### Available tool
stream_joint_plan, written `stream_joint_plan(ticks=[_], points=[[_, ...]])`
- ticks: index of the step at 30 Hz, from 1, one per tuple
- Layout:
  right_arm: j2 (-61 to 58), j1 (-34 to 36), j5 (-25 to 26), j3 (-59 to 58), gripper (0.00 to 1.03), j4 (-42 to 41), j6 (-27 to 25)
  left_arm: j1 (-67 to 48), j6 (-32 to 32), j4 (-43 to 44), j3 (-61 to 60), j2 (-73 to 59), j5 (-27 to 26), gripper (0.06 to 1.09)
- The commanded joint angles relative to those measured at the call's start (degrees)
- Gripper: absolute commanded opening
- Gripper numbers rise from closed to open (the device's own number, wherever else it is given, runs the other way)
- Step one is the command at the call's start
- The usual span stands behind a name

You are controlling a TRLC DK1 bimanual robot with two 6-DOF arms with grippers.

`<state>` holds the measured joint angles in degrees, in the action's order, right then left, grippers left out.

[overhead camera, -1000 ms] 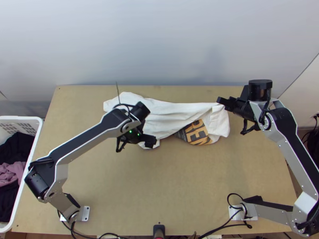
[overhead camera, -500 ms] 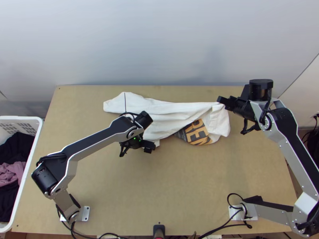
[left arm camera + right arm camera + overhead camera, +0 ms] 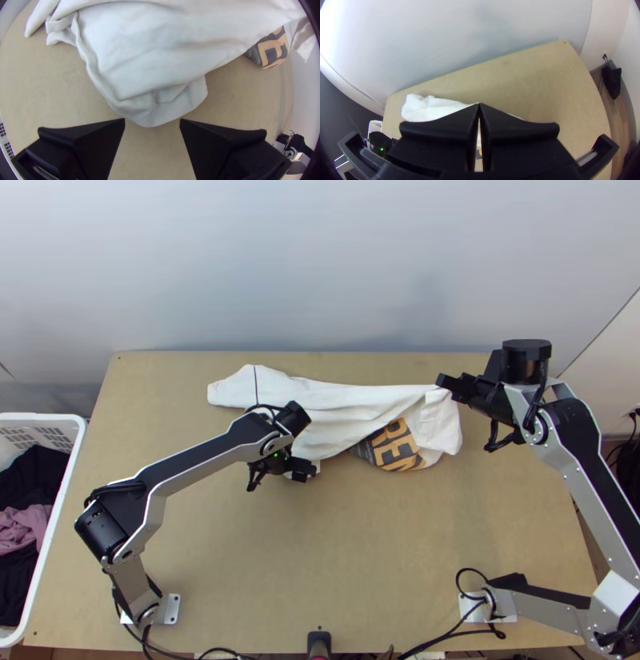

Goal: Fold the t-shirt

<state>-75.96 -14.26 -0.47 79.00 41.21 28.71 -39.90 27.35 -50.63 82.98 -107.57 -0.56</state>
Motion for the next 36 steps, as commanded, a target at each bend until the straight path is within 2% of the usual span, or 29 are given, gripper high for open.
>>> stream_joint_plan(ticks=[1, 7, 12, 13, 21, 30, 32, 36], points=[[0.2, -0.4, 0.1, 0.0, 0.03, 0.4, -0.1, 1.0, 0.0, 2.4, 0.1, -1.4, 0.1, 0.73], [0.0, -0.7, 0.1, 0.4, 0.03, 0.4, 0.0, 2.7, -0.8, 3.2, 0.1, -2.7, 0.1, 0.64], [-0.3, -0.7, 0.1, 1.0, 0.03, 0.4, 0.0, 3.2, -2.5, 5.0, 0.0, -2.0, 0.1, 0.16], [-0.4, -0.7, 0.1, 1.1, 0.03, 0.4, 0.1, 3.2, -3.1, 5.2, 0.3, -1.7, 0.1, 0.1], [-0.4, -0.4, 0.4, 2.4, 0.03, 0.4, 0.0, 9.1, -3.5, 2.1, 6.4, 4.9, -0.1, 0.1], [0.1, 0.5, 3.0, 9.9, 0.03, 1.2, -0.7, 22.5, -3.0, -8.4, 30.1, 9.9, -0.1, 0.1], [0.4, -0.5, 5.3, 12.7, 0.03, 1.3, -2.3, 25.0, -3.0, -10.6, 36.7, 10.0, -0.1, 0.1], [1.0, -5.0, 13.0, 17.3, 0.03, 0.7, -8.3, 28.5, -3.4, -11.2, 47.2, 11.2, 0.0, 0.1]])
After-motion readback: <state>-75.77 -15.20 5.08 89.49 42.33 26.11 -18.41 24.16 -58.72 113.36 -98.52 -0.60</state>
